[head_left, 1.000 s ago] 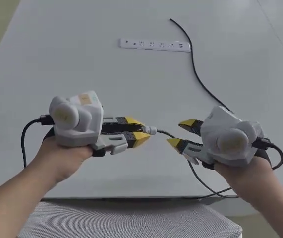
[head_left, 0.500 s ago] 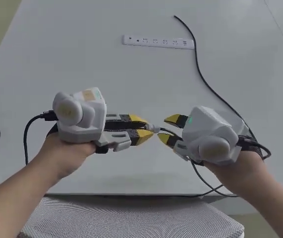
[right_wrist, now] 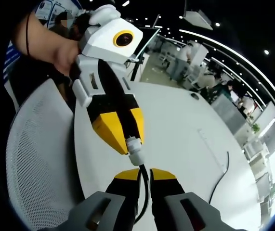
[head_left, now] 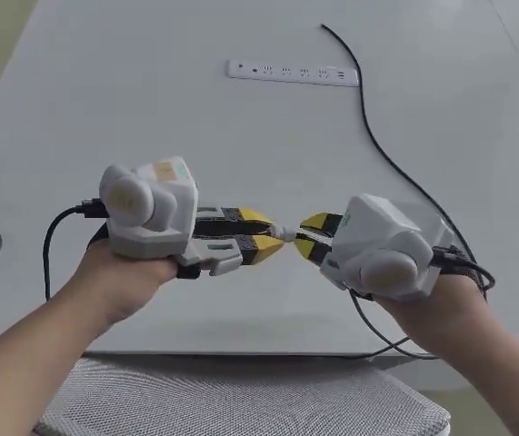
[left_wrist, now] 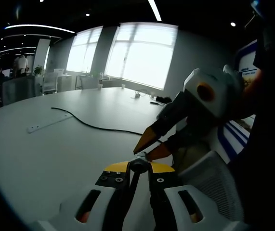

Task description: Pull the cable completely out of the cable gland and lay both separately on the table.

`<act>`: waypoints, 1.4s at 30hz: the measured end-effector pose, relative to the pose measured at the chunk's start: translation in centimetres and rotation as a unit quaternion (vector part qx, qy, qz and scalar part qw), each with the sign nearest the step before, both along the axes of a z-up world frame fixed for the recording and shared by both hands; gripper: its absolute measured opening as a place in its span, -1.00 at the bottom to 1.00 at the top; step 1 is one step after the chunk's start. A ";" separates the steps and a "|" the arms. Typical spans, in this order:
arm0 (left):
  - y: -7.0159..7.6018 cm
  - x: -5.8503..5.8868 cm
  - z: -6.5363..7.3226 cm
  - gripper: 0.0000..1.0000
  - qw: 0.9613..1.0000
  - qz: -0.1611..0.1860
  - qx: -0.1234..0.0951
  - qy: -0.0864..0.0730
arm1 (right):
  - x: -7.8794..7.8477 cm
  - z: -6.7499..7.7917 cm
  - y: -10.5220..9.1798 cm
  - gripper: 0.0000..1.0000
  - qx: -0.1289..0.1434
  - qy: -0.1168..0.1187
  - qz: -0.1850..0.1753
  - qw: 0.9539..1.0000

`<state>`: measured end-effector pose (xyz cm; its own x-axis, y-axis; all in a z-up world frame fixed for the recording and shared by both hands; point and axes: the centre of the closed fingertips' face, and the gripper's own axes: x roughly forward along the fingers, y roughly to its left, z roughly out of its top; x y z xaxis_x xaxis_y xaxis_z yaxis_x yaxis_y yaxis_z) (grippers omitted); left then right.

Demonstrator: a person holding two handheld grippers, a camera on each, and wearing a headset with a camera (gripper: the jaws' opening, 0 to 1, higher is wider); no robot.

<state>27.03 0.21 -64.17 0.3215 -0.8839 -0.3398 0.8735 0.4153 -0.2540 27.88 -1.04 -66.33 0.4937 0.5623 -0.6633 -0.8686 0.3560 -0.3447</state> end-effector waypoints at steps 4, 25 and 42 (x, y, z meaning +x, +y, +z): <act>0.1 0.0 0.0 -0.70 1.000 -0.001 0.001 -0.001 | 0.0 0.0 0.1 -0.98 -0.004 -0.006 0.005 1.000; 0.0 0.2 0.4 -0.70 1.000 0.001 -0.003 -0.008 | 0.8 -0.9 -1.9 -1.00 0.052 0.052 -0.081 0.994; -0.4 0.5 0.6 -0.70 1.000 -0.002 -0.006 -0.013 | 1.3 -3.3 -5.0 -1.00 0.121 0.143 -0.195 0.963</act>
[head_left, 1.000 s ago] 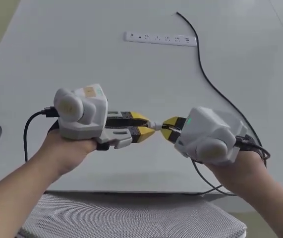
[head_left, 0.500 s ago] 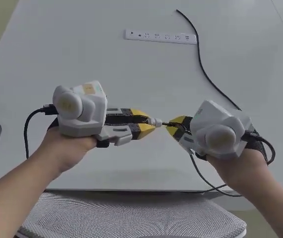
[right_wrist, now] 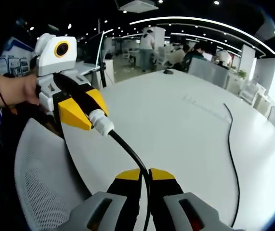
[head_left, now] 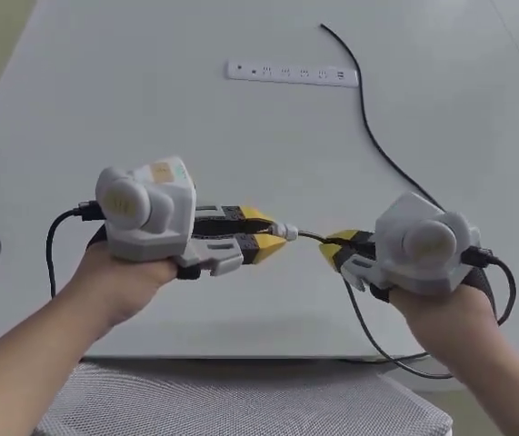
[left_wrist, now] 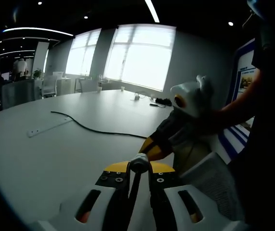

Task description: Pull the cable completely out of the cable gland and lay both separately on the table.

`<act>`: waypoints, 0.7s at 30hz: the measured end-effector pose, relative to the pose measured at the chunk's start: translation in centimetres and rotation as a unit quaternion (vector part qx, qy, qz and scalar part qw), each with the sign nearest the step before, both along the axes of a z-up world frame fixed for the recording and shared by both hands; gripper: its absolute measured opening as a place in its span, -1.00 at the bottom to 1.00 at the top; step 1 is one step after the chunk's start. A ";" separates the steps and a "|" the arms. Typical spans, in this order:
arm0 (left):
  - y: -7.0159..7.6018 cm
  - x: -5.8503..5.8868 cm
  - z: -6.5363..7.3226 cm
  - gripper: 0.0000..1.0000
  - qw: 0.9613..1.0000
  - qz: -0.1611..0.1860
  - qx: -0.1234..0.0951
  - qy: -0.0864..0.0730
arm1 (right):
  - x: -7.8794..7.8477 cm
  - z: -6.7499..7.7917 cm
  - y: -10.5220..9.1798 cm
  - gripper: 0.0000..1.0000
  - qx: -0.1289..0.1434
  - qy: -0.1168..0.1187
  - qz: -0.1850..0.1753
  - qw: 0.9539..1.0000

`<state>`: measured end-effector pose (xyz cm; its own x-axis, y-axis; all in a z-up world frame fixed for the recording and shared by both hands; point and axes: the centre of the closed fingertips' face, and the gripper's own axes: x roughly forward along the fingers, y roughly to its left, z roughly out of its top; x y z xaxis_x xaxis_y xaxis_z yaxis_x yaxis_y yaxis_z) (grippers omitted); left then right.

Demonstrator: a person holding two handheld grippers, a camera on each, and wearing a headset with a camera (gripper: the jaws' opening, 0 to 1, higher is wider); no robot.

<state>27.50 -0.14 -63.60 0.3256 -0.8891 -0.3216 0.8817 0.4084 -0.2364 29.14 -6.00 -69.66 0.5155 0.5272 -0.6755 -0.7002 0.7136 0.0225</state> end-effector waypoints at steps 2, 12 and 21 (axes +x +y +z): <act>0.1 0.1 0.2 -0.70 1.000 0.001 -0.003 -0.001 | 0.1 -0.4 -0.5 -1.00 0.009 0.014 -0.018 1.000; 0.1 0.3 0.3 -0.70 1.000 0.004 -0.006 -0.001 | -0.3 -2.6 -2.7 -1.00 0.050 0.088 -0.097 0.990; -0.1 0.2 0.1 -0.70 1.000 0.006 -0.004 0.001 | -0.6 -3.1 -2.8 -1.00 0.057 0.099 -0.107 0.988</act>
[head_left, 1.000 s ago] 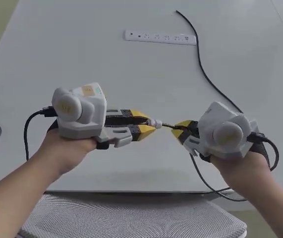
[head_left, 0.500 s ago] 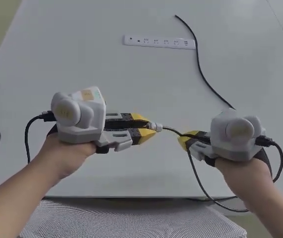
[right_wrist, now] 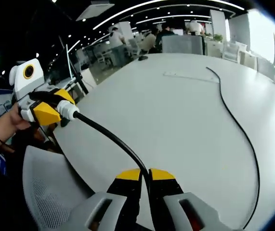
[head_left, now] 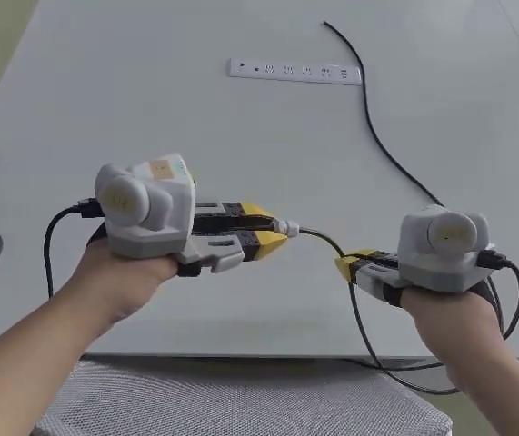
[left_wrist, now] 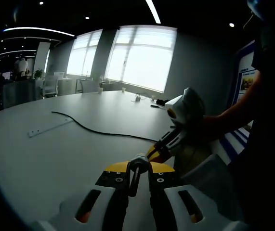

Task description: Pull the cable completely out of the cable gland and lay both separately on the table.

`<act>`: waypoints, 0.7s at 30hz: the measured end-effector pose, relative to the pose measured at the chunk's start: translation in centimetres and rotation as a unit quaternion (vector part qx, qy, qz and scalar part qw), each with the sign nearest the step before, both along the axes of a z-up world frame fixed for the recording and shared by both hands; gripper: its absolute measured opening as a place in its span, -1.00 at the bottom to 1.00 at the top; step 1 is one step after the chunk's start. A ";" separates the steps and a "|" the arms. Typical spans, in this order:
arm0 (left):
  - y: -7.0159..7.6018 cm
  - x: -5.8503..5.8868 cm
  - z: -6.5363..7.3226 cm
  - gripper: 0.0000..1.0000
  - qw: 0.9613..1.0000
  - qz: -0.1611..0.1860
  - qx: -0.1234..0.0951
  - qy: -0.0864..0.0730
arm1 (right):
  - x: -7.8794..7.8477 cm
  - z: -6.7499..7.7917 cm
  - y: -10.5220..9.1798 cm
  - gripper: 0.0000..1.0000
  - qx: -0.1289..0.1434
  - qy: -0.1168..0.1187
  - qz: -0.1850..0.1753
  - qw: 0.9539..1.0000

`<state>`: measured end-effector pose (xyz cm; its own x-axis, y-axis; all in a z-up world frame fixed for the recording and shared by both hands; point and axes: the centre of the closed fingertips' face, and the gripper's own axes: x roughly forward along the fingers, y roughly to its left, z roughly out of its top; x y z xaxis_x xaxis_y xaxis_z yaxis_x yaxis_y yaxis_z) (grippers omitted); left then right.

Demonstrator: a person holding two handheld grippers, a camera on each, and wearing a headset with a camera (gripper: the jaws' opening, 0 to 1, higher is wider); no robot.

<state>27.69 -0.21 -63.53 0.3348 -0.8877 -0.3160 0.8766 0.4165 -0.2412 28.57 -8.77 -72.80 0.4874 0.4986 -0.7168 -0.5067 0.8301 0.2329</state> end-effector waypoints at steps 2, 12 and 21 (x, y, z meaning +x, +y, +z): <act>0.0 0.0 0.0 -0.70 1.000 0.000 0.000 0.000 | 0.0 0.0 0.0 -1.00 0.001 0.000 0.001 1.000; 0.0 0.1 0.1 -0.70 1.000 0.004 0.000 0.000 | -0.2 0.1 0.1 -0.98 -0.002 -0.017 0.025 1.000; 0.1 0.2 0.2 -0.70 1.000 0.008 0.000 -0.001 | -0.3 0.4 0.4 -0.89 -0.015 -0.028 0.045 0.998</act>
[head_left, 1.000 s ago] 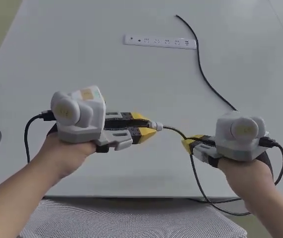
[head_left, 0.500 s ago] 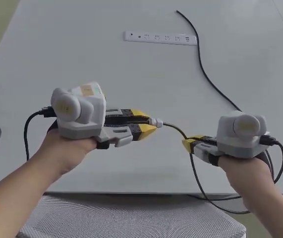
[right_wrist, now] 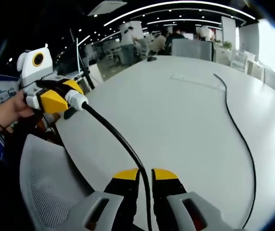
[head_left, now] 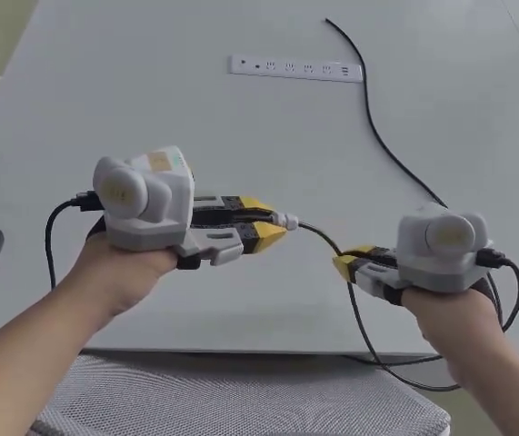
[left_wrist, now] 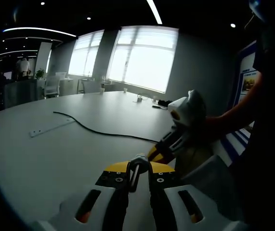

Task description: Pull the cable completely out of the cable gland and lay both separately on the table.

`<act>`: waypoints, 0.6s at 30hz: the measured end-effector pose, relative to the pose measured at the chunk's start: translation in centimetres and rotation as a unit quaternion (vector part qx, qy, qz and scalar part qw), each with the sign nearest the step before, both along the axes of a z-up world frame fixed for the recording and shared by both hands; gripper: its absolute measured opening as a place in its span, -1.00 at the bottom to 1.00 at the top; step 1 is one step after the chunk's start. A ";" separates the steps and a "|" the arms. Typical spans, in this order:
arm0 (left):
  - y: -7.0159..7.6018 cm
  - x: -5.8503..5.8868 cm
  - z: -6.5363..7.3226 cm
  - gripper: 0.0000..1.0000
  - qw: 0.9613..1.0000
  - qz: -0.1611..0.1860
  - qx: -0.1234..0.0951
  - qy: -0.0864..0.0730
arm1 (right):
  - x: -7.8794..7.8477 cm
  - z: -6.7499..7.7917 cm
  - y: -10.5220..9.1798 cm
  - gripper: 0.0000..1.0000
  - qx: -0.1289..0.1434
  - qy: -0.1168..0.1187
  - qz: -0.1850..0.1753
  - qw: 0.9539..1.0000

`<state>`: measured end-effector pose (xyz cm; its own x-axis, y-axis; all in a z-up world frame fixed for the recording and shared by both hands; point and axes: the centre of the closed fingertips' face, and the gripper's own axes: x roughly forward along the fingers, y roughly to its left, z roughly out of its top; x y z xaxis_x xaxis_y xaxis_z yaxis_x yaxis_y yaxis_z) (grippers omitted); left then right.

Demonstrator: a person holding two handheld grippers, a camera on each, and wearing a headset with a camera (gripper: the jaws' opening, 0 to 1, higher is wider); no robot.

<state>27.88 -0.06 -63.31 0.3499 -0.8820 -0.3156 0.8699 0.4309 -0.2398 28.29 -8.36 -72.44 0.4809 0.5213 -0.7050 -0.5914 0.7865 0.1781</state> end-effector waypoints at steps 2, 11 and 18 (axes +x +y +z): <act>0.1 0.0 0.0 -0.70 1.000 0.001 0.001 0.000 | 0.0 0.2 0.1 -0.84 0.000 -0.002 0.004 1.000; 0.3 0.0 -0.3 -0.70 1.000 0.002 0.005 0.003 | 0.3 3.0 1.3 -0.59 -0.031 -0.062 0.076 0.995; 0.1 -0.2 -0.2 -0.70 1.000 -0.002 0.004 0.004 | 0.3 5.0 4.0 -0.51 -0.053 -0.112 0.143 0.982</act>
